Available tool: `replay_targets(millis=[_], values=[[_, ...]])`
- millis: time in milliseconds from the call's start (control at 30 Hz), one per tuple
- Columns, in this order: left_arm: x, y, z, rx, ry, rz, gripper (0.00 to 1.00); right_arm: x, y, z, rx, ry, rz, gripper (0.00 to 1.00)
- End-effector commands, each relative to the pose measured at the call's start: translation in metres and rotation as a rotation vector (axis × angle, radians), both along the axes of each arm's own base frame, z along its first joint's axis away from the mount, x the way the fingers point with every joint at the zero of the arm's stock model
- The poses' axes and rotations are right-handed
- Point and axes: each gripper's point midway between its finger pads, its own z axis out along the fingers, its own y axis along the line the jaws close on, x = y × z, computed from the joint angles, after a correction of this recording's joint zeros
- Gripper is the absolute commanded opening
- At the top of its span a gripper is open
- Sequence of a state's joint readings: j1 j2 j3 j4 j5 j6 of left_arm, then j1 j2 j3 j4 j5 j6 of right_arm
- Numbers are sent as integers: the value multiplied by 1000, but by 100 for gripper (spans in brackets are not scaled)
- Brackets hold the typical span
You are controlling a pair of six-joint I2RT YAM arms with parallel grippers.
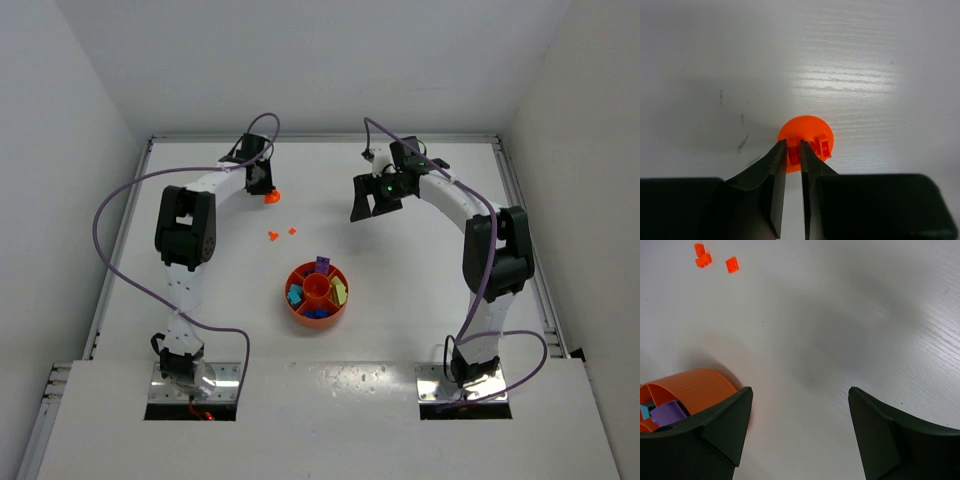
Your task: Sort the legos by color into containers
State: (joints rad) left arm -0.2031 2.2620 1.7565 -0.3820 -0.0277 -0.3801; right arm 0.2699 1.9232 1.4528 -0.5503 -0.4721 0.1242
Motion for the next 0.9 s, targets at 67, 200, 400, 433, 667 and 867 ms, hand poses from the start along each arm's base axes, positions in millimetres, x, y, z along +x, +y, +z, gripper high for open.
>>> replay_targets(millis=[67,200,400,433,667,867], values=[[1,-5,-14,-3,12,-29,15,8,1,18,20,-64,-3,78],[-7,-6,-18,-1,29,-60,6,8,1,18,20,-64,-3,78],[-22,-6,4,-8,5,-90,0,8,1,22,23,-73,-3,78],[-21,-6,20,-5,-31,-101,0,5,0,19,20,-64,-3,78],[-45,-9,91,10,-177,-159,0,0,-1,25,26,-85,-3,78],[-93,-25,174,68,-369,-374,0,-7,-4,29,20,-93,-8,78]])
